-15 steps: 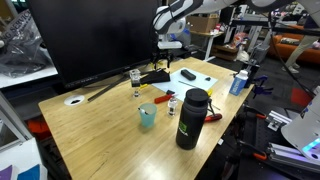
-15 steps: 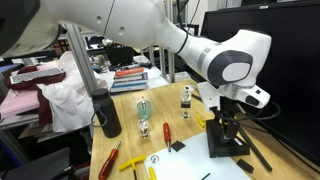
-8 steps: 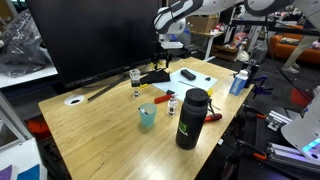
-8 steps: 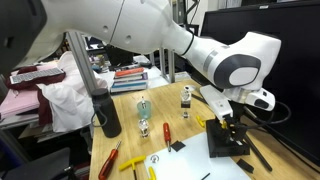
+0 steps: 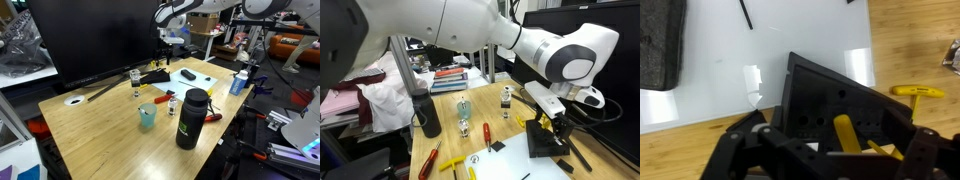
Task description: Take one wrench from the tool holder and put it on the board
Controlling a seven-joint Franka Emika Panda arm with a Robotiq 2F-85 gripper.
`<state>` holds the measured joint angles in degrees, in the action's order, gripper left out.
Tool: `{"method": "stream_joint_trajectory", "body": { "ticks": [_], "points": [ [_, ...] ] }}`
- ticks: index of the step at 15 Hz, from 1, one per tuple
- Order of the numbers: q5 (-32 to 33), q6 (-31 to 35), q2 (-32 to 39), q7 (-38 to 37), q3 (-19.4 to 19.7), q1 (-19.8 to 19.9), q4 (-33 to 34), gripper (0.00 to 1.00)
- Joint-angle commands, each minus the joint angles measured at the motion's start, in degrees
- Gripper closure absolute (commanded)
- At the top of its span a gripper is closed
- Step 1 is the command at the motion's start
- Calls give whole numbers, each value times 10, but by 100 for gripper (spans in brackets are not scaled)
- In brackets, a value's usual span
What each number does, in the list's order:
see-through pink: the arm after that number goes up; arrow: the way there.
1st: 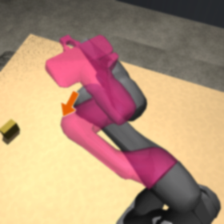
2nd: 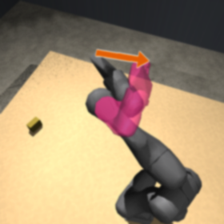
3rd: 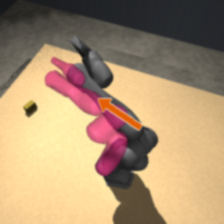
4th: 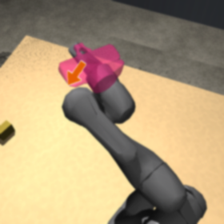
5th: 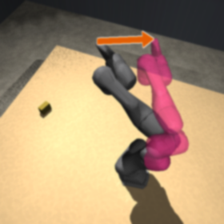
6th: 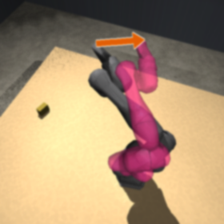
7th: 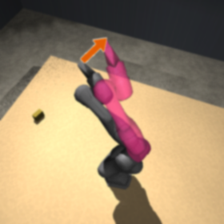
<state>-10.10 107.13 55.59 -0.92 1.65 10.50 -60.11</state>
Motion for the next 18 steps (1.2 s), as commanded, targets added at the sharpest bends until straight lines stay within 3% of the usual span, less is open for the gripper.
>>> {"method": "stream_joint_trajectory", "body": {
  "ticks": [1, 7, 8, 9, 18],
  "points": [
    [-4, -38, 29, 15, -12, 10, 51, 0],
    [-5, -29, 53, 13, -14, 11, 85, 0],
    [-4, -28, 57, 13, -14, 10, 90, 25],
    [-4, -27, 59, 13, -14, 10, 94, 27],
    [-5, -29, 70, 23, -11, 8, 110, 90]
  ]
}}
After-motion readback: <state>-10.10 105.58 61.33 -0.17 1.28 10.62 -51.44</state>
